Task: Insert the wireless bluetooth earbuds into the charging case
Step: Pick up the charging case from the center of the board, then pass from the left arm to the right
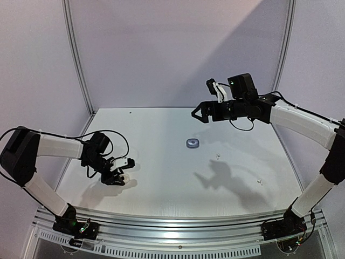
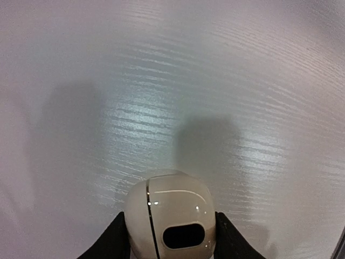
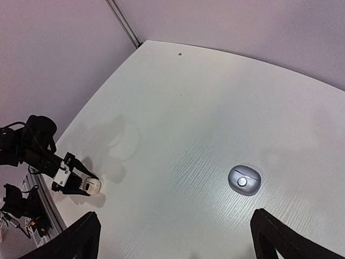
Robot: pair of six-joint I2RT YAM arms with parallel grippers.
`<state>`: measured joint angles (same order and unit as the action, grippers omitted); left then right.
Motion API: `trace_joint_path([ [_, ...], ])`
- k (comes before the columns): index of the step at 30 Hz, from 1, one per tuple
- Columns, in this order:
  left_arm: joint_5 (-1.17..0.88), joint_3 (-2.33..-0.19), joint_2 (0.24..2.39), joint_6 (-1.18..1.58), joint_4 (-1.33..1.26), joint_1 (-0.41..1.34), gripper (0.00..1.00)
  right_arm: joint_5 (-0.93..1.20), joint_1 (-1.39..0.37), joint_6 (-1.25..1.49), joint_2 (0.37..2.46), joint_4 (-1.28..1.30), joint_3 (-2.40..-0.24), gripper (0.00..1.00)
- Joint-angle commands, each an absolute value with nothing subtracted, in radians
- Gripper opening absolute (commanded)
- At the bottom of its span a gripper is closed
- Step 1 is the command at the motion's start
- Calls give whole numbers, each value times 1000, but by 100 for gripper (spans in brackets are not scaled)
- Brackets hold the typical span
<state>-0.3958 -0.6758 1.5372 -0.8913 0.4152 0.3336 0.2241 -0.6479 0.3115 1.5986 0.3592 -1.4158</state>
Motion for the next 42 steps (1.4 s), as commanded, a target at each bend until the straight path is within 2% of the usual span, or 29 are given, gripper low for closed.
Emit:
trace_joint_path([
  [1, -428, -718, 1560, -901, 456, 327, 35, 211, -654, 304, 1610, 375, -1438, 99],
  [5, -435, -778, 1562, -910, 493, 325, 27, 202, -655, 304, 1614, 379, -1442, 99],
  [9, -427, -893, 1548, -911, 558, 327, 24, 166, -654, 320, 1591, 311, -1405, 99],
  [13, -459, -1026, 1477, -990, 579, 342, 22, 131, -654, 333, 1488, 35, -1270, 99],
  [17, -483, -1061, 1350, -1130, 405, 395, 22, 251, -661, 363, 1398, -198, -1195, 99],
  [21, -445, -1111, 1329, -1163, 242, 502, 20, 206, -751, 293, 1456, -20, -1340, 99],
  [23, -429, -1157, 1337, -1160, 217, 538, 20, 208, -767, 322, 1515, 33, -1386, 94],
  [33, -365, -1144, 1313, -1282, 124, 614, 20, 265, -883, 438, 1724, 24, -1510, 83],
  [42, -356, -1134, 1308, -1284, 134, 629, 21, 340, -917, 459, 1799, -143, -1522, 80],
])
